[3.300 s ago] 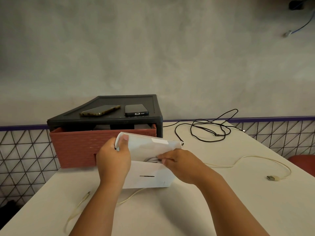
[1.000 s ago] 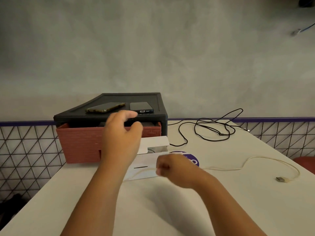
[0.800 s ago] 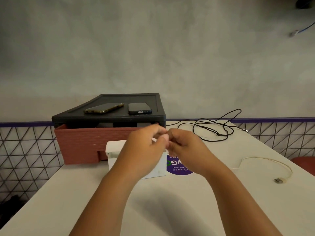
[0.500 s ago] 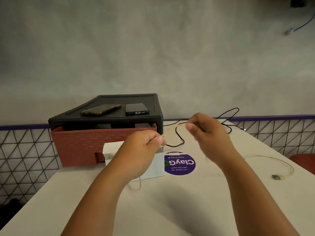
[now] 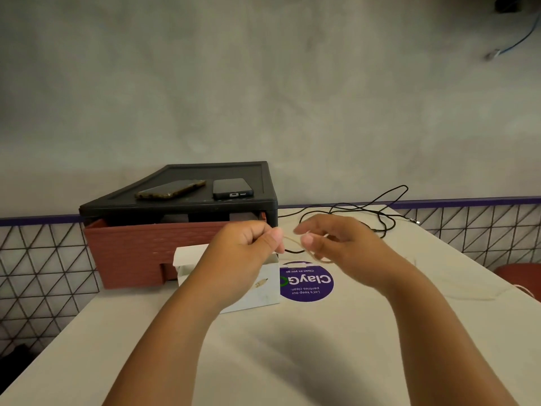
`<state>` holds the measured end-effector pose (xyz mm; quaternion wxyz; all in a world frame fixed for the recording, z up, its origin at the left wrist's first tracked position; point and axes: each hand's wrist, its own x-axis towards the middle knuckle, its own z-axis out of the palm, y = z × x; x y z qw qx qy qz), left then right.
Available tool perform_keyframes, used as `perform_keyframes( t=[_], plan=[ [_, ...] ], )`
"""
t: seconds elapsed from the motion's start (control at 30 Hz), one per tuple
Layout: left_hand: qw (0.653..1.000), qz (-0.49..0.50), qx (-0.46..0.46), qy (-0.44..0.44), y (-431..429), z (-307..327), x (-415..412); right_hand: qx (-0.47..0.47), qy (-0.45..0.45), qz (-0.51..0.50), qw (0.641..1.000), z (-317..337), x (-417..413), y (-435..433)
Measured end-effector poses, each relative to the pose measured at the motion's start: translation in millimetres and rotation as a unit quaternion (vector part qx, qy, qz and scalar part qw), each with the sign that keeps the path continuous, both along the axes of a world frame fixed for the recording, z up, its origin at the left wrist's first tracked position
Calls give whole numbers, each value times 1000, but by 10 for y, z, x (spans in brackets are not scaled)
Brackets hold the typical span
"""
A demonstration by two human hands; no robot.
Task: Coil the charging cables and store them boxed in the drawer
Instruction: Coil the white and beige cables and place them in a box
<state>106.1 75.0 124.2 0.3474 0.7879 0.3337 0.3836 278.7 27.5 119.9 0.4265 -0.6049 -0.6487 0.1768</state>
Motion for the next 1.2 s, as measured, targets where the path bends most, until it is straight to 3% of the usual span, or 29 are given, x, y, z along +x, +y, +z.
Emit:
perform_keyframes(
  t=[0.13, 0.37, 0.53, 0.6, 0.7, 0.77, 0.83, 0.87, 0.9, 0.93, 1.0, 1.07, 1.2],
  plan=[
    [1000, -14, -7, -26, 4, -3, 13, 1, 25, 89, 996, 65, -178, -11],
    [995, -19, -46, -82, 95, 25, -108, 153, 95, -97, 979, 78, 130, -43],
    [990, -46, -71, -112, 124, 14, -120, 181, 96, -161, 965, 56, 179, -26],
    [977, -76, -116, -162, 97, 41, -132, 173, 79, -161, 968, 39, 151, 4],
    [897, -188, -250, -313, 97, 106, -218, 125, 19, -137, 982, 8, 114, 31],
    [821, -281, -320, -381, 213, 98, -298, 84, -7, -115, 990, 2, 78, 40],
    [721, -408, -399, -393, 323, 95, -311, 48, -27, -90, 994, 2, 19, 47],
    [725, -401, -393, -399, 346, 109, -358, 31, -40, -81, 995, 4, -18, 50],
    [758, -351, -367, -409, 331, 116, -414, 18, -52, -73, 996, 5, -57, 55],
    [768, -335, -351, -419, 329, 118, -392, 5, -59, -66, 996, 3, -98, 60],
    [764, -310, -352, -443, 265, 144, -304, -20, -81, -49, 995, -9, -190, 82],
    [809, -213, -278, -472, 173, 148, -259, -53, -124, -18, 991, -34, -294, 105],
    [867, -123, -201, -440, 129, 117, -122, -82, -168, 44, 981, -65, -475, 117]
  ],
)
